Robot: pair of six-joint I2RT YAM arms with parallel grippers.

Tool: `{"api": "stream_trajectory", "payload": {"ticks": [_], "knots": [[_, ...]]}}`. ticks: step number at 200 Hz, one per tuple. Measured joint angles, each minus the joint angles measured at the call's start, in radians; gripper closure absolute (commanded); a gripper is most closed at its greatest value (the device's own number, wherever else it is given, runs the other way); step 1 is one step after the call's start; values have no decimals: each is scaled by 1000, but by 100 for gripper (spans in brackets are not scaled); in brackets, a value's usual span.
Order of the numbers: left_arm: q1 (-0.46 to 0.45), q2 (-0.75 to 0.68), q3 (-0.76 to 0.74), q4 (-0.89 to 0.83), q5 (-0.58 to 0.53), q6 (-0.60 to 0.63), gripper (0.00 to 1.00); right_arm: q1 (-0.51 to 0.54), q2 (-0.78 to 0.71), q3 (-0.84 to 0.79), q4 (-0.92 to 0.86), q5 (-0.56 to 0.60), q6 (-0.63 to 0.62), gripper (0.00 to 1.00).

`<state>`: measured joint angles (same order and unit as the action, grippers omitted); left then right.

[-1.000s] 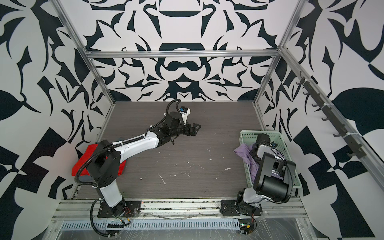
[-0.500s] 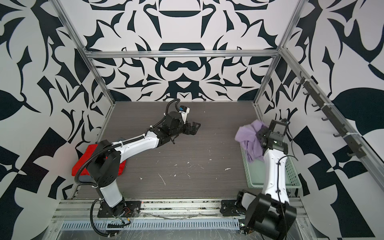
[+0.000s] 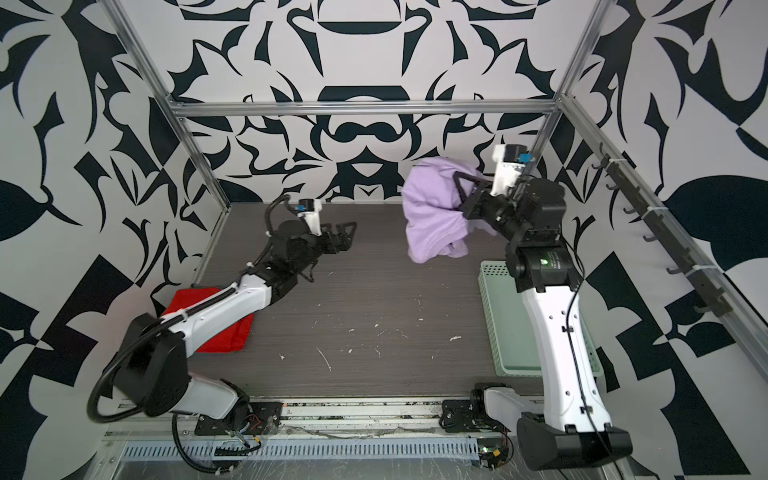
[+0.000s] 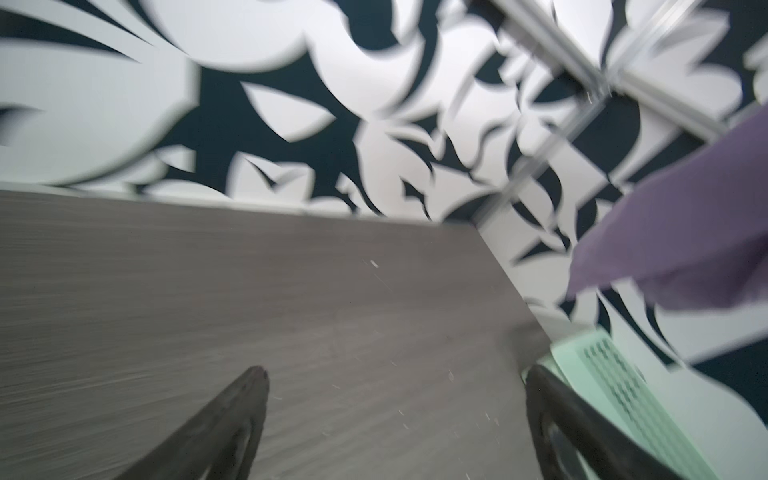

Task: Fold and stack the t-shirts
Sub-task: 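Carry the lavender shirt to centre with the right gripper while the left grasps it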

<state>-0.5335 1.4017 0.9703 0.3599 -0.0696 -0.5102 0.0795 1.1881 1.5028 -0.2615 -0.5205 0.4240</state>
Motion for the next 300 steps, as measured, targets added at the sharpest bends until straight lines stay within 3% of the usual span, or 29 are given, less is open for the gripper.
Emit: {"api": "stream_trajectory", "payload": {"ticks": [10,22,37,45,54,91,116,152,172,195,220,284,300], "knots": [[25,-67,-38,-2,-31,-2,1,48,43,7,12,0,5,99],[34,-147,-74,-22,-73,0,1,85,101,7,12,1,23,85],[33,-229,-101,-53,-124,5,1,108,188,7,1,1,49,42],[33,-262,-112,-70,-152,6,1,114,245,8,-18,5,56,32],[33,-291,-121,-92,-182,8,1,119,310,10,-51,19,61,28],[33,-300,-129,-190,-249,11,1,121,457,-28,-180,151,56,24],[33,-233,-105,-270,-228,15,1,119,399,-71,-203,216,44,24],[18,-43,-12,-370,-99,21,1,119,295,-129,-187,246,40,26],[-45,45,10,-413,-78,19,1,121,269,-227,-163,251,47,27],[-192,126,34,-498,-117,16,0,122,266,-379,-139,254,78,27],[-314,193,39,-547,-103,-38,6,129,266,-516,-103,241,128,27],[-377,213,-43,-566,-75,-160,14,185,309,-679,107,209,227,26],[-406,232,-43,-563,-63,-174,21,191,323,-713,148,203,240,26]]}}
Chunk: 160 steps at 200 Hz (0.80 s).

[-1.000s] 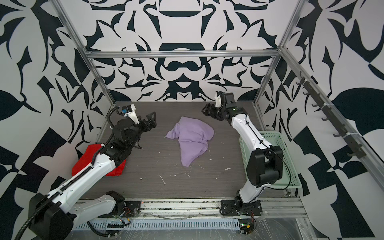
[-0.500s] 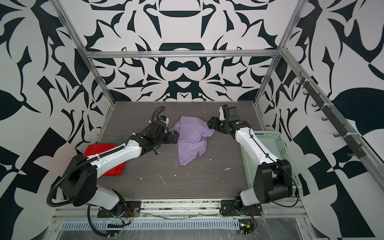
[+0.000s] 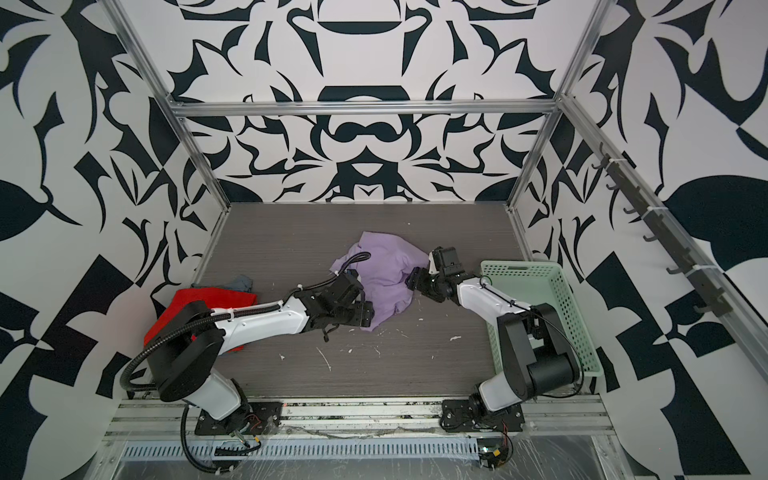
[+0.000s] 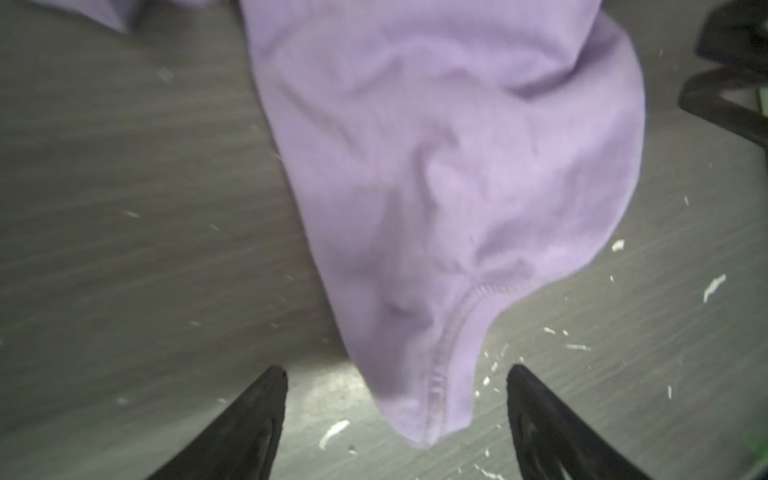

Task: Fold and stack the t-shirts
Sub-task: 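Carry the lavender shirt to centre with the right gripper while the left grasps it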

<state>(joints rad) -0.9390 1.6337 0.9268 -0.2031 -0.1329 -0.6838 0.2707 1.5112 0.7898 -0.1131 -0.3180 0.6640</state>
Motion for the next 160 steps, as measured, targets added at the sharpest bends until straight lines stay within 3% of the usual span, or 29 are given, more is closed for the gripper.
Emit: {"api": "stream_trajectory", "payload": {"ticks": [32,64,90,100,124,160], "knots": [[-45,32,-9,10,17,-30,29,11,16,-45,62,-18,23,27],[-51,70,-21,44,27,-50,49,42,44,-76,124,-23,44,31],[-51,78,-22,67,14,-55,64,64,107,-93,234,-43,79,54],[-51,79,-23,69,3,-45,70,71,134,-94,285,-56,103,70],[-47,79,-34,87,-33,-19,98,78,181,-106,377,-61,148,94],[-14,57,-41,97,-70,31,100,79,124,-116,353,-33,162,100]]}}
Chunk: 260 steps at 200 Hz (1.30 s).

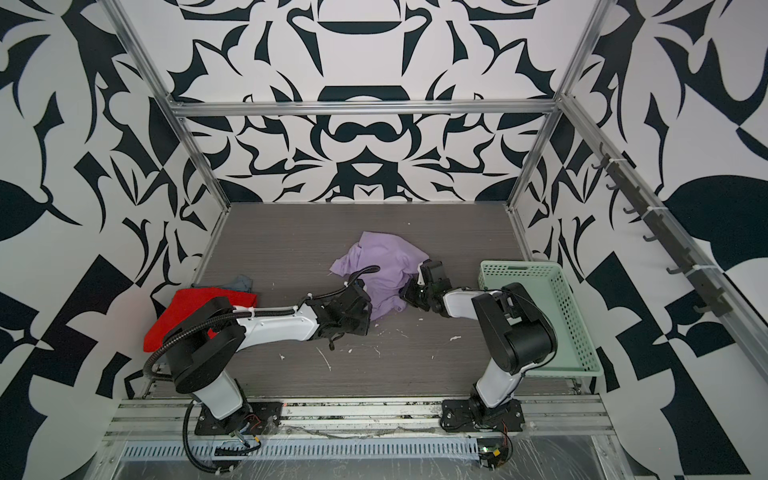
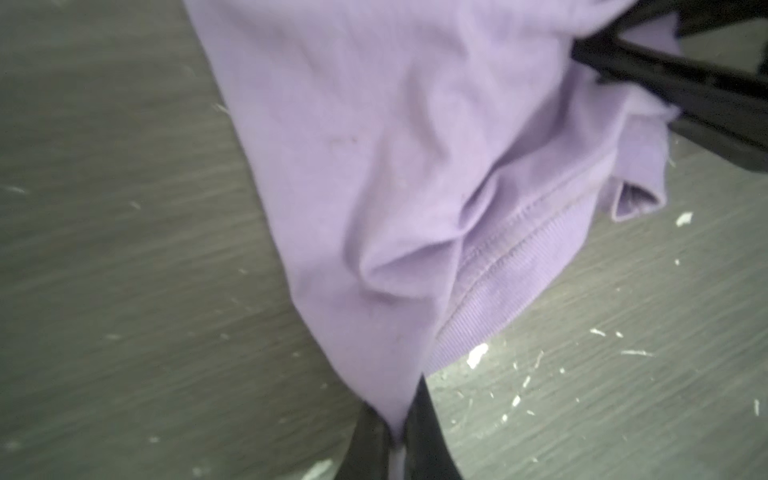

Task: Fold and stack the t-shirts
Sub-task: 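Carry the lavender shirt to centre with the right gripper while the left grasps it, then lift the lavender shirt high with both grippers, shaking it out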

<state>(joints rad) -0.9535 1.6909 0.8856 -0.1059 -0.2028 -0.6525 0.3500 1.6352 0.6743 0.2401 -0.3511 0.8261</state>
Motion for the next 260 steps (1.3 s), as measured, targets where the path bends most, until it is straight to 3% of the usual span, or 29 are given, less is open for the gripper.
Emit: {"api": "stream_trajectory", "payload": {"ticks": [28,63,89,118,154,193,219,260], "knots": [[21,-114,3,-16,-55,56,100,13,-187,58,-167,69,-77,100],[31,-344,103,-42,-142,209,100,40,-418,315,-417,179,-258,100],[32,-481,236,0,-181,375,100,42,-495,517,-523,200,-365,100],[32,-559,369,45,-152,543,100,52,-510,687,-599,179,-455,100],[32,-570,473,59,-93,708,100,56,-479,891,-674,150,-571,100],[32,-548,539,65,-13,774,100,58,-435,999,-685,196,-648,100],[32,-480,566,78,43,764,100,58,-410,1002,-685,306,-698,100],[33,-286,639,162,227,653,100,52,-346,1079,-669,494,-809,100]]}}
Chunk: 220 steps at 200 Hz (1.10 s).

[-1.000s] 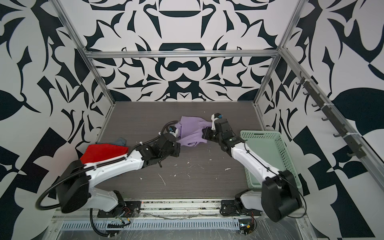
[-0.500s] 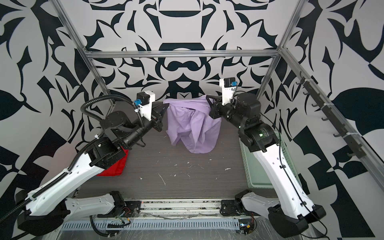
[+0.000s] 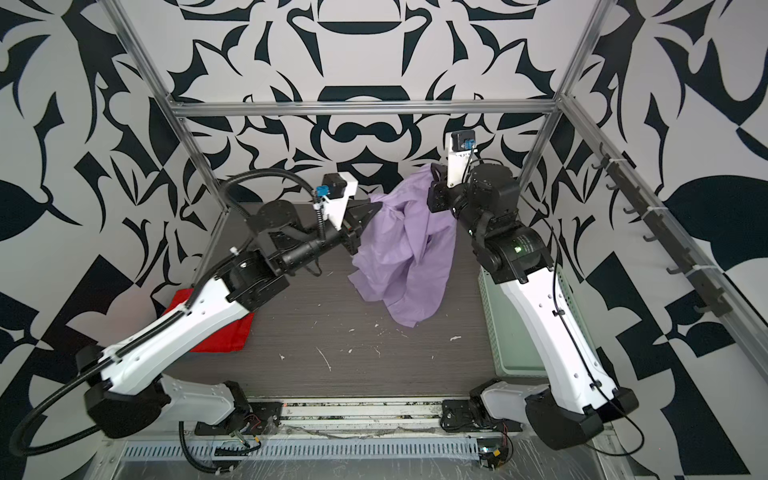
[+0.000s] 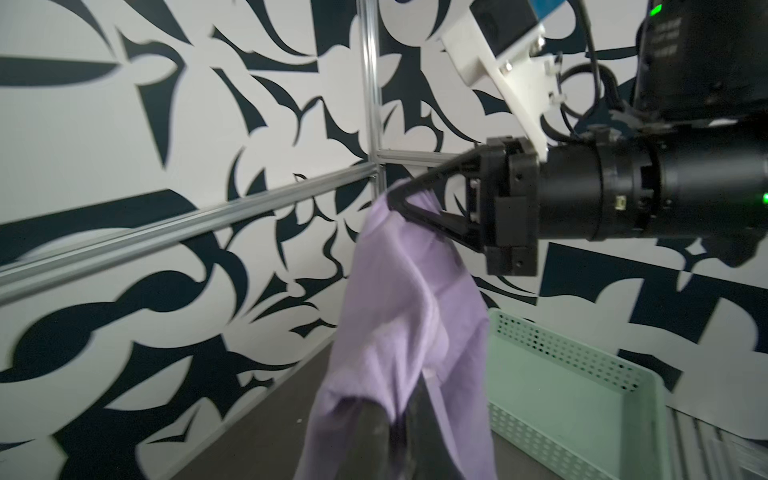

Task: Fold and stack the t-shirts
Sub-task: 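Lift the lavender shirt high with both grippers, shaking it out, then lower the shirt onto the table and release it with both grippers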

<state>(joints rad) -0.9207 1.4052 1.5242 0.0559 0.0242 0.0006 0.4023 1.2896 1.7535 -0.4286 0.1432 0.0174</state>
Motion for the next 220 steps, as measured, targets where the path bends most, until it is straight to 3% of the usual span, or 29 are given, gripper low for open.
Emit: {"api": "stream_trajectory", "payload": {"ticks": [25,53,88,115,157,185,220], "knots": [[-3,108,68,68,121,-92,100,-2,56,132,16,77,-74,100],[-10,132,95,181,218,-186,100,-2,126,325,32,105,-140,100],[-11,27,-2,357,199,-259,100,4,281,666,-10,21,-174,100],[-8,-137,-198,467,58,-294,100,25,402,822,-69,-134,-147,100],[-2,-343,-561,516,-266,-402,100,55,584,734,-90,-408,5,100],[4,-420,-797,477,-474,-546,100,93,811,710,-86,-537,89,62],[1,-524,-988,294,-711,-750,100,109,1113,814,-146,-544,130,54]]}}
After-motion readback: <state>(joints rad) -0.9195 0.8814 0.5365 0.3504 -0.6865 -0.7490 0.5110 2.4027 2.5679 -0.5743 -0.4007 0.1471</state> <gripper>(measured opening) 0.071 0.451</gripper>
